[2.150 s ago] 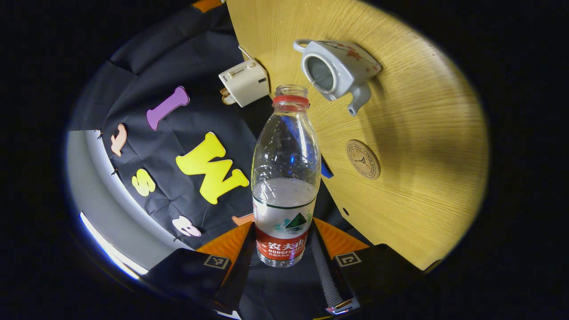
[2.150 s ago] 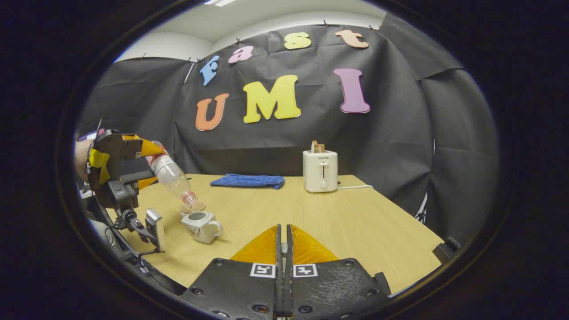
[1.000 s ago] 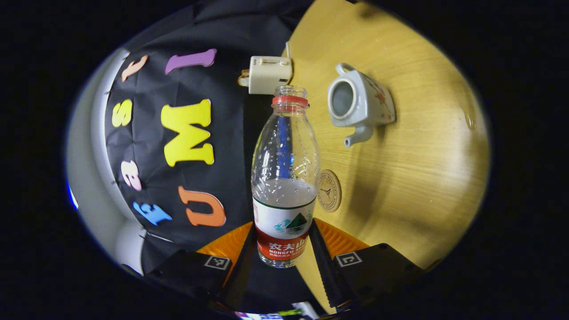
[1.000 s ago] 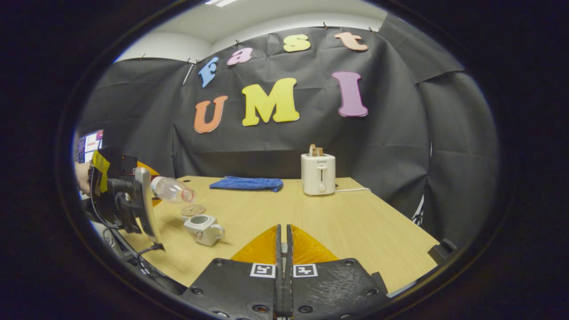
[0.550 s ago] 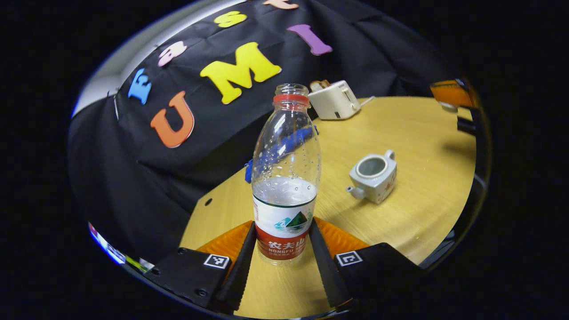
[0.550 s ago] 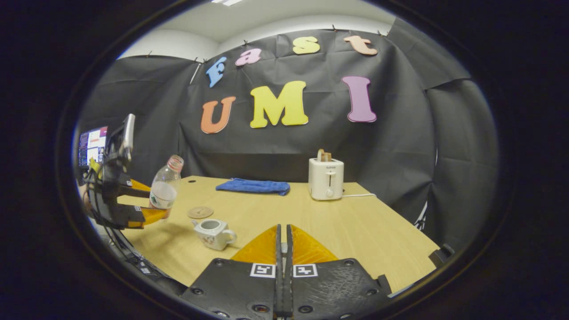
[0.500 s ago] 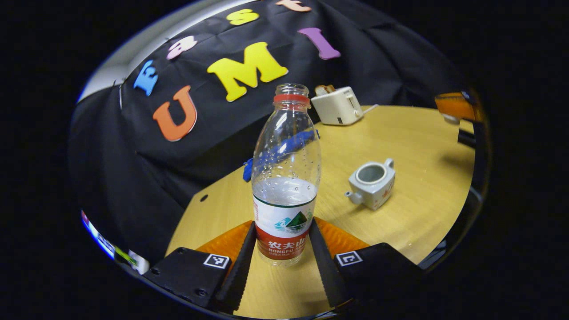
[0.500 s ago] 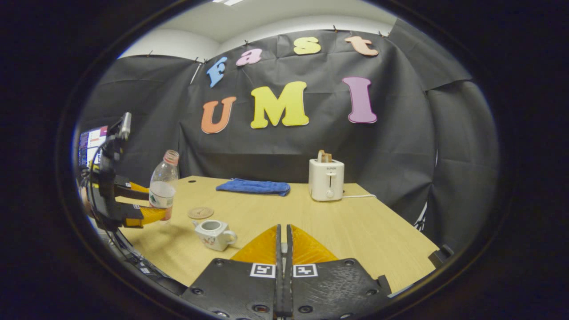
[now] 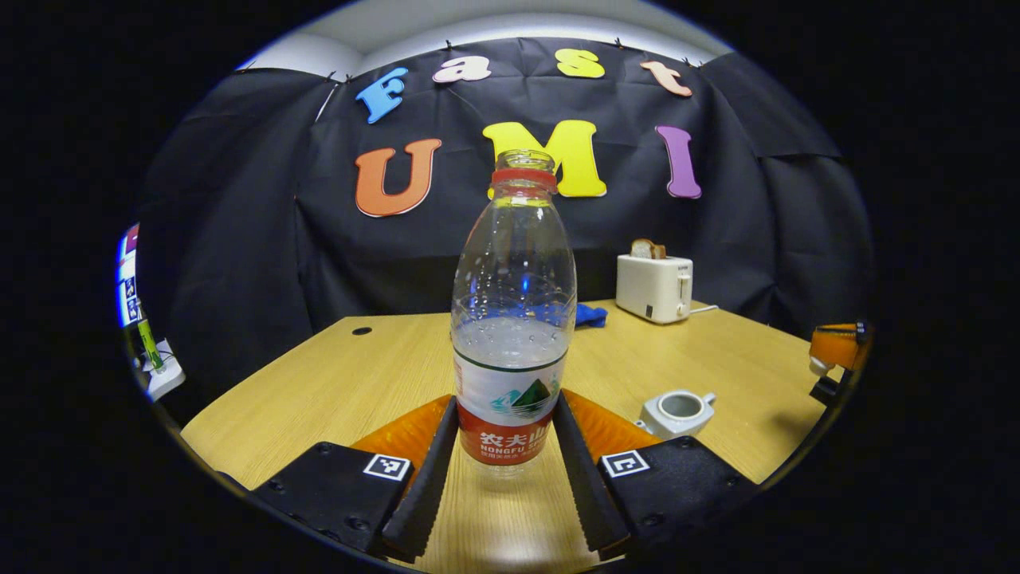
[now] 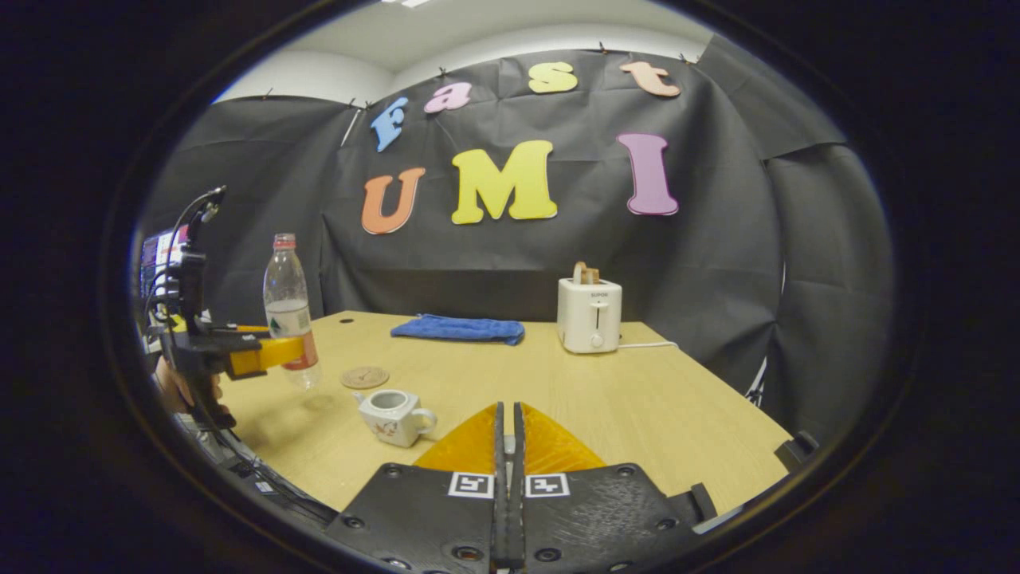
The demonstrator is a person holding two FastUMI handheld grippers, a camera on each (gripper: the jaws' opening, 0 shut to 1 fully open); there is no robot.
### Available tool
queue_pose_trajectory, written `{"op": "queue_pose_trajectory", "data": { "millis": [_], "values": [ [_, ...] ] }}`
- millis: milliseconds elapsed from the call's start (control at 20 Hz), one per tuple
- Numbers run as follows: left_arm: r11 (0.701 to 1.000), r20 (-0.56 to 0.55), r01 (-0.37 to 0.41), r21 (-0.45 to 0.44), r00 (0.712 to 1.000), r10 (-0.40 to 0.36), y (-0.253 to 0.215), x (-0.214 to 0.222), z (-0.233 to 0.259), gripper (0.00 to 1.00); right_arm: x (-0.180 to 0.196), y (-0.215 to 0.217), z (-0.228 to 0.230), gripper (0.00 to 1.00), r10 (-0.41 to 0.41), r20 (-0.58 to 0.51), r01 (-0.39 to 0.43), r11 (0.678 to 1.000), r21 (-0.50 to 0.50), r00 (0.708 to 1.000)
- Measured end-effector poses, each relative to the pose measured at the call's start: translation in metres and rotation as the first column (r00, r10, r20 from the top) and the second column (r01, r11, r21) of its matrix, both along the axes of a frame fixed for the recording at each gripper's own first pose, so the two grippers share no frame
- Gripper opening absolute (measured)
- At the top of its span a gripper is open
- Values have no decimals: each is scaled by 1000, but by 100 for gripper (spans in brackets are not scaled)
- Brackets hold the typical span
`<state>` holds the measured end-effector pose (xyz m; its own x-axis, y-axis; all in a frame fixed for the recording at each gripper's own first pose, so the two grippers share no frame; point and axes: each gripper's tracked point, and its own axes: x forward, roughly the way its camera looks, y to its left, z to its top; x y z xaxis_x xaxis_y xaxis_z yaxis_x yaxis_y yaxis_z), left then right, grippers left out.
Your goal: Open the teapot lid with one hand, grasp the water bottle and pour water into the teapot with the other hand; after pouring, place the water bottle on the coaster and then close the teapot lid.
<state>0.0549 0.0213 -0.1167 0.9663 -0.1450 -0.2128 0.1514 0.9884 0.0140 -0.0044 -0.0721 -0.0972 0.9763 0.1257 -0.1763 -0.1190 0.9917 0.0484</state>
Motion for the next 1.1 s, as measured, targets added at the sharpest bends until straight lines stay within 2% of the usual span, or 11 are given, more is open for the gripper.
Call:
{"op": "queue_pose_trajectory", "data": {
  "millis": [100,300,550,850,1100],
  "values": [
    [1000,37,11,-16,999,-10,-1,20,9,72,-2,2,-1,0,2,-1,-2,1000,-5,1000],
    [997,18,14,-78,1000,-13,-2,58,5,74,-1,-1,-5,0,-3,-10,3,1000,2,1000],
    [998,-30,3,-62,1000,-5,1,93,-28,74,1,-14,-4,0,-30,-5,29,1000,-2,1000],
    [996,-85,-4,-88,996,-4,-4,105,-56,77,6,-11,-13,0,-31,-16,31,999,-11,999],
    [998,-84,-10,-69,996,4,-3,106,-62,79,7,-11,-16,0,-29,-22,28,999,-19,999]
  ]
}}
